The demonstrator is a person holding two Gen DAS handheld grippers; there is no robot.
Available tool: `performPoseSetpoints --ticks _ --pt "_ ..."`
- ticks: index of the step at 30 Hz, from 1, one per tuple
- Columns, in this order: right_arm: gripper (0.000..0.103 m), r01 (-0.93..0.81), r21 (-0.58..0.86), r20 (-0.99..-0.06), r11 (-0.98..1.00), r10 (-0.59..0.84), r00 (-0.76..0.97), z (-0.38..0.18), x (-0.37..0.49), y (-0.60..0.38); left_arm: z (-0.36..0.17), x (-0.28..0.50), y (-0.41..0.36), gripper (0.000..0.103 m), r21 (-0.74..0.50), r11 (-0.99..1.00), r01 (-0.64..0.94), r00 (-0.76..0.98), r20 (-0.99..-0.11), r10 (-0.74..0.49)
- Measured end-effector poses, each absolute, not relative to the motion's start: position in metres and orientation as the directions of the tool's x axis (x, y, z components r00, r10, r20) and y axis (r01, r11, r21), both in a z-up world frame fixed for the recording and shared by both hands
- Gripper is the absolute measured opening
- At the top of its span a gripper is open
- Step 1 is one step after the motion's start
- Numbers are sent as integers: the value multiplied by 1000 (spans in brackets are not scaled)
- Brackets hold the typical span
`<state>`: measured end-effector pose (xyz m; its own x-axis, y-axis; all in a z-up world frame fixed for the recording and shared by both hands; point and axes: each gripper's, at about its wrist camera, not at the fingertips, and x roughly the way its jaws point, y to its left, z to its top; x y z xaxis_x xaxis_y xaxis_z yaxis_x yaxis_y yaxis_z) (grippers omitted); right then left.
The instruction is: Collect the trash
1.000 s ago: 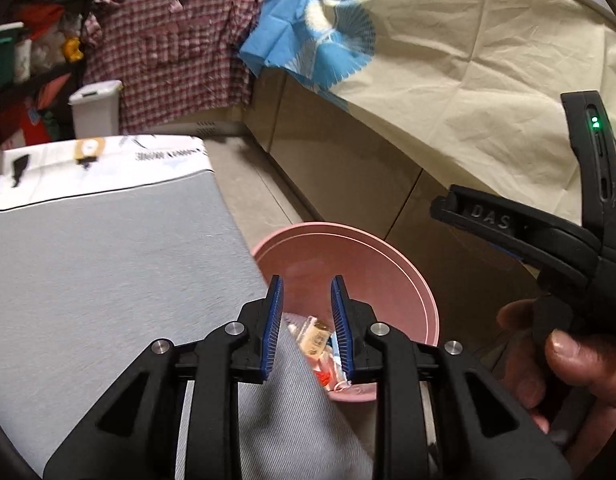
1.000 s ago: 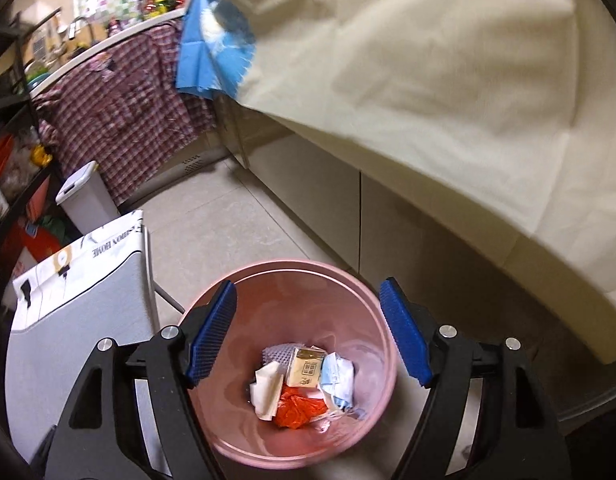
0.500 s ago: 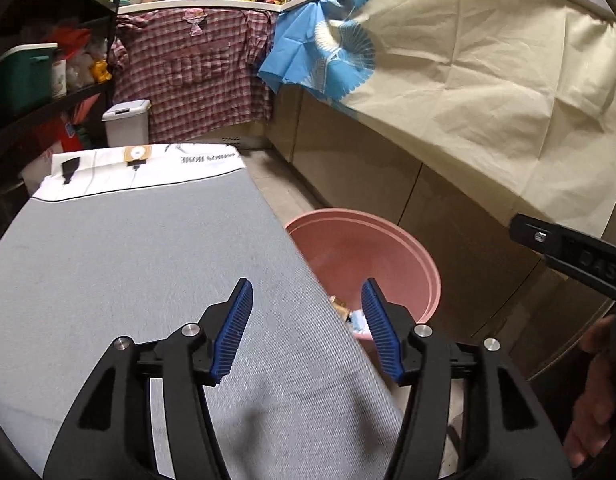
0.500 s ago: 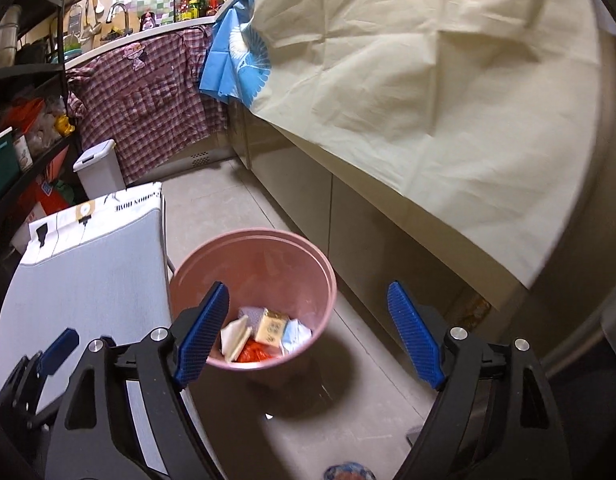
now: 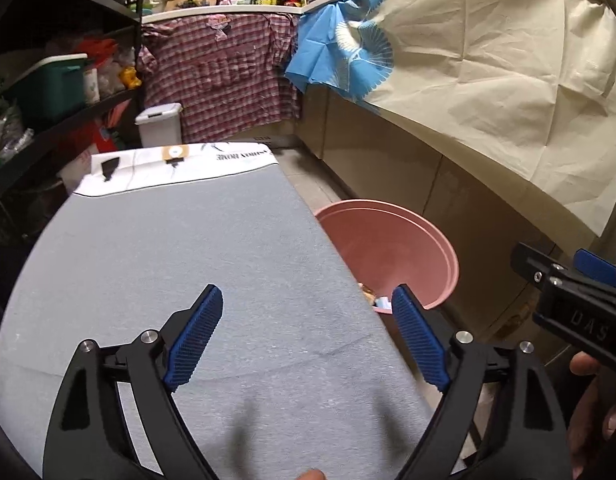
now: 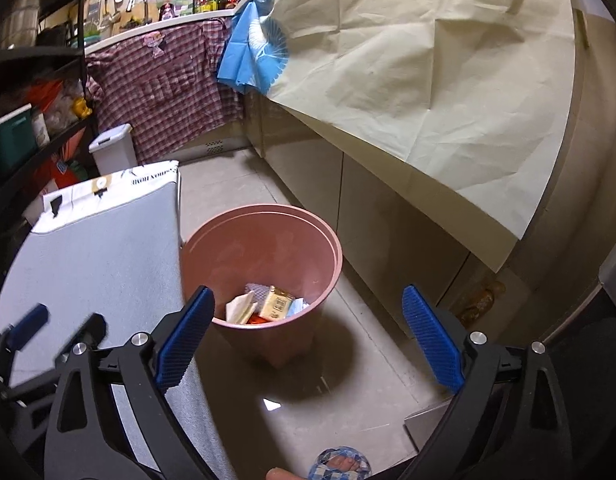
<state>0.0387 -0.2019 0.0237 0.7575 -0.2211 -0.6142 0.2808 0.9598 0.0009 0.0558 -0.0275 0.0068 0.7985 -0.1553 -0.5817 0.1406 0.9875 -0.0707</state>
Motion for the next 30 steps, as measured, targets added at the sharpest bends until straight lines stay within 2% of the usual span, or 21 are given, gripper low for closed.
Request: performPoseSetpoints --ticks 5,13,16,30 --pt "93 286 0 -635 958 -221 741 16 44 -202 -3 58 -18 84 -118 985 125 783 -598 -171" --pt "93 305 -1 -660 952 -229 715 6 52 -201 -13 63 -20 85 -122 988 92 769 -622 -148" --pt "93 311 0 -664 951 -232 710 4 54 -201 -15 66 -19 88 -124 989 83 768 -624 -143" --pt "93 309 -21 -656 951 -246 713 6 53 -201 -10 64 -18 94 -137 987 88 780 -607 -154"
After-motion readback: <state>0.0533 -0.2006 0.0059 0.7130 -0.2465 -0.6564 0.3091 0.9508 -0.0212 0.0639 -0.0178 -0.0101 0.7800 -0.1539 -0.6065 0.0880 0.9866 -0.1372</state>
